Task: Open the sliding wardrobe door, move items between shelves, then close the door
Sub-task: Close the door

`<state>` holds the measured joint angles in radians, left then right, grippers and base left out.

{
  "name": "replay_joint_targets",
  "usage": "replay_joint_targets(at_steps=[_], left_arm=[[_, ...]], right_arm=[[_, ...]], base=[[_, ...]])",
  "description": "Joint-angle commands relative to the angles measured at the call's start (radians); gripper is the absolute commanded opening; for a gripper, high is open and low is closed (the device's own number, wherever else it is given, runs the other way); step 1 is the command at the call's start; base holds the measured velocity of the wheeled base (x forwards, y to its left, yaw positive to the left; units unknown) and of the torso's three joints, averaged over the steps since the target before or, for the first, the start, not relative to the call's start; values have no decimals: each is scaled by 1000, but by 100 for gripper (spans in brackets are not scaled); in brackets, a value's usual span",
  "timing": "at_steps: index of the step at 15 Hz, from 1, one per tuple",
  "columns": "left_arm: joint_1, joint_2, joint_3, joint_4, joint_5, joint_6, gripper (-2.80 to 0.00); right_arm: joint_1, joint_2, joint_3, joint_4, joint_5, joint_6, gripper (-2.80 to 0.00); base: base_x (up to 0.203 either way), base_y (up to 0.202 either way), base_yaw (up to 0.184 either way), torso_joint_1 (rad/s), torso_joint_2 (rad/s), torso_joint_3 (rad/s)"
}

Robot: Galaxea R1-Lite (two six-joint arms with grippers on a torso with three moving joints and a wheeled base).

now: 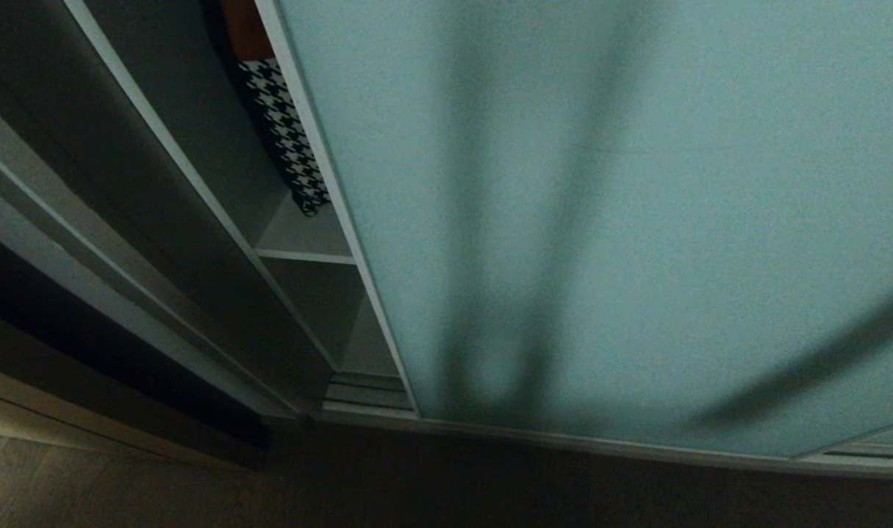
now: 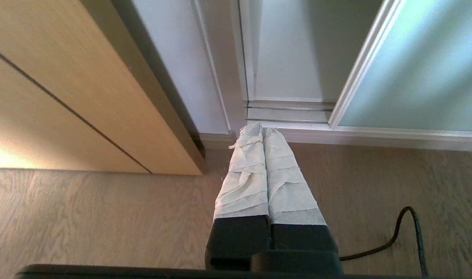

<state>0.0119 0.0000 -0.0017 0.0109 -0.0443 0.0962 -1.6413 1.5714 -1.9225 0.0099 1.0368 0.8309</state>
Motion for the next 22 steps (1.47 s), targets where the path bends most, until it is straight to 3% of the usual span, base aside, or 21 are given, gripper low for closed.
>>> replay_joint_targets(at_steps=[1, 15, 20, 22], left_arm=[[0, 2, 0, 0, 0, 0, -280], [0, 2, 0, 0, 0, 0, -280], [0, 2, 0, 0, 0, 0, -280], [0, 2, 0, 0, 0, 0, -280]], right_arm=[[1, -23, 4, -1, 19, 5, -280], [5, -186, 99, -37, 70, 7, -280], [-26, -167, 95, -181, 30, 5, -280], [-31, -154, 94, -243, -31, 4, -280]], base=[[0, 0, 0, 0, 0, 0], [0, 0, 0, 0, 0, 0], [0, 0, 0, 0, 0, 0], [0, 0, 0, 0, 0, 0]])
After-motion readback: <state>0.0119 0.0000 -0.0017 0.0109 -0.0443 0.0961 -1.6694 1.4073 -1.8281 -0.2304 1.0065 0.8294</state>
